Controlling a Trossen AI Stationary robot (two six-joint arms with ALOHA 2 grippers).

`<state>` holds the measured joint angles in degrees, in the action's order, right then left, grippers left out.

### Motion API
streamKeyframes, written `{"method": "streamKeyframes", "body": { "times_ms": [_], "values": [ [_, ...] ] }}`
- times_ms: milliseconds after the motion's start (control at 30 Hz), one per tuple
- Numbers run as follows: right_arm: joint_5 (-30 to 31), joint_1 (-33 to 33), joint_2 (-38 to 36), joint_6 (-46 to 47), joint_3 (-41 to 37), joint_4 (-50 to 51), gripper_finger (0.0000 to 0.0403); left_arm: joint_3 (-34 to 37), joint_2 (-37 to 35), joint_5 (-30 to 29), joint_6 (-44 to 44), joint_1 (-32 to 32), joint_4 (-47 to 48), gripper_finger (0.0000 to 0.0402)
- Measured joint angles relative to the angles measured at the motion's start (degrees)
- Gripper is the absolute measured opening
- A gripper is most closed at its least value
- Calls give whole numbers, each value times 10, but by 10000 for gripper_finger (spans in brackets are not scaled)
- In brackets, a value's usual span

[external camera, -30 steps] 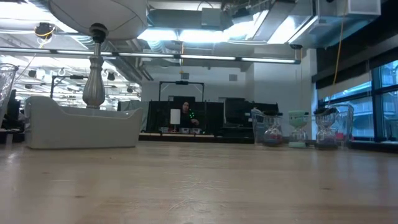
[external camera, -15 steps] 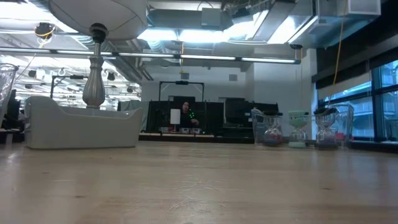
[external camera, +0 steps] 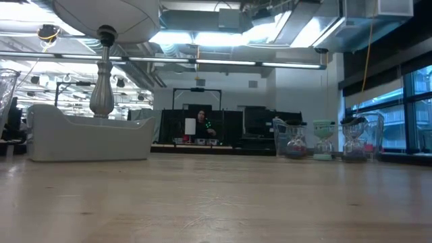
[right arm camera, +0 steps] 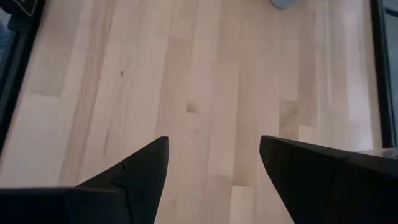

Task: Pick & Place Office items
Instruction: Return to Home Position

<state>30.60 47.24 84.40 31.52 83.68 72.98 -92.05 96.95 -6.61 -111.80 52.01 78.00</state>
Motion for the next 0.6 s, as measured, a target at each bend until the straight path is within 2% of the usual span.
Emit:
{"method": "streamKeyframes", "body": {
  "times_ms": [100,200,300,433,533,600],
  "values": [
    [16,0,0,-9,0,7,256,0,-6,3,38,0,-2,182],
    [49,0,0,-4,0,21,256,0,-5,-23,41,-1,-3,182],
    [105,0,0,23,0,30,256,0,-1,-76,72,1,-1,182],
    [198,9,0,83,0,43,256,0,-13,-184,115,4,-7,183],
    [256,23,0,98,0,51,256,0,-38,-242,152,13,-21,182],
    [273,30,0,76,0,51,256,0,-58,-285,166,27,-29,183]
  ]
}}
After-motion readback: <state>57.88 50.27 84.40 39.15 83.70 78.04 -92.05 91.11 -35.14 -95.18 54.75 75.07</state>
